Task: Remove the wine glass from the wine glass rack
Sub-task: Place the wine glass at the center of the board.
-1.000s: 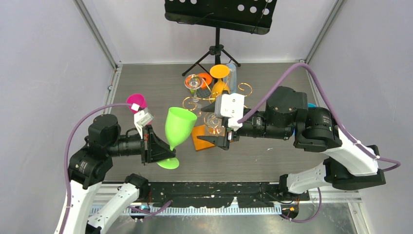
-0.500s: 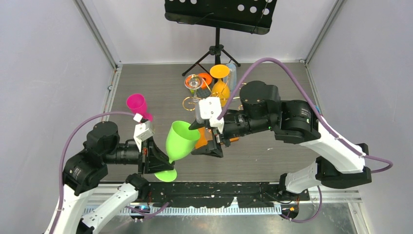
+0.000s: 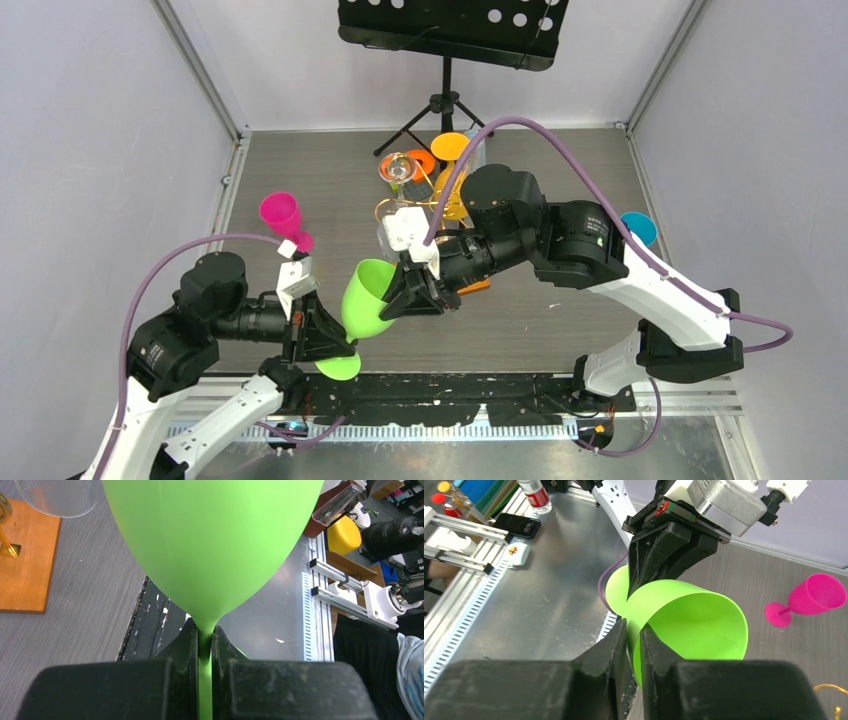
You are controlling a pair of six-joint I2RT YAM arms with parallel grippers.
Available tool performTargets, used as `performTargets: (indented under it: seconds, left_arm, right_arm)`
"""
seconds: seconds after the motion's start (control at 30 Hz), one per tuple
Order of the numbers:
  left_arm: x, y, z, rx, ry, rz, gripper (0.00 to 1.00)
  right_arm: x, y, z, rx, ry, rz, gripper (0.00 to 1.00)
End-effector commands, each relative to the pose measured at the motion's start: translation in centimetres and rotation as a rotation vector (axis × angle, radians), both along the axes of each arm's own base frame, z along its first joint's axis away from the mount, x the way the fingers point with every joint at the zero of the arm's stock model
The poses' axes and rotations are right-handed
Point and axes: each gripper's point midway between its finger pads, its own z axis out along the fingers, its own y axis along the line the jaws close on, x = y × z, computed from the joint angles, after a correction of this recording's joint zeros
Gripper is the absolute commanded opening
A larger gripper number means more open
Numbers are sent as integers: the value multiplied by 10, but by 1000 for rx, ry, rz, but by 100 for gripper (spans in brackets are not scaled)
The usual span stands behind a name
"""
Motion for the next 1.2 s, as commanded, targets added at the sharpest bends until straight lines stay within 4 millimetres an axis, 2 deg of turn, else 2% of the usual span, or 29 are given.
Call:
performTargets:
  seconds: [0.0, 0.03, 0.13, 0.27, 0.33, 0.43, 0.63, 0.7, 0.9, 1.03, 1.17]
  left_arm:
    - [0, 3, 13, -24, -76, 7, 0]
    - [1, 3, 12, -21, -76, 11, 0]
    - [1, 3, 13, -23, -80, 16, 10]
    - [-1, 4, 14, -28, -84, 15, 35]
    - [-1, 5, 14, -28, -90, 23, 51]
    - [1, 8, 14, -26, -108, 45, 69]
    - [4, 13, 17, -25, -145, 86, 94]
    - [7, 14, 18, -22, -156, 106, 99]
    - [14, 16, 19, -8, -169, 149, 100]
    - [16, 17, 18, -2, -170, 160, 100]
    - [17, 17, 18, 0, -173, 167, 100]
  right_arm:
    - [-10, -2, 15, 40, 38, 54, 15]
    - [-12, -1, 14, 38, 43, 60, 8]
    - [-11, 3, 15, 48, 58, 57, 6]
    - [-11, 4, 18, 76, 63, 53, 6]
    - [-9, 3, 21, 85, 62, 42, 5]
    - [-8, -2, 25, 96, 60, 19, 5]
    - [-11, -17, 22, 89, 62, 8, 5]
    - [-12, -24, 14, 66, 65, 2, 5]
    - [-14, -47, -11, 3, 83, -43, 5]
    - [-13, -71, -26, -41, 111, -112, 5]
    - [-10, -102, -49, -146, 158, -225, 5]
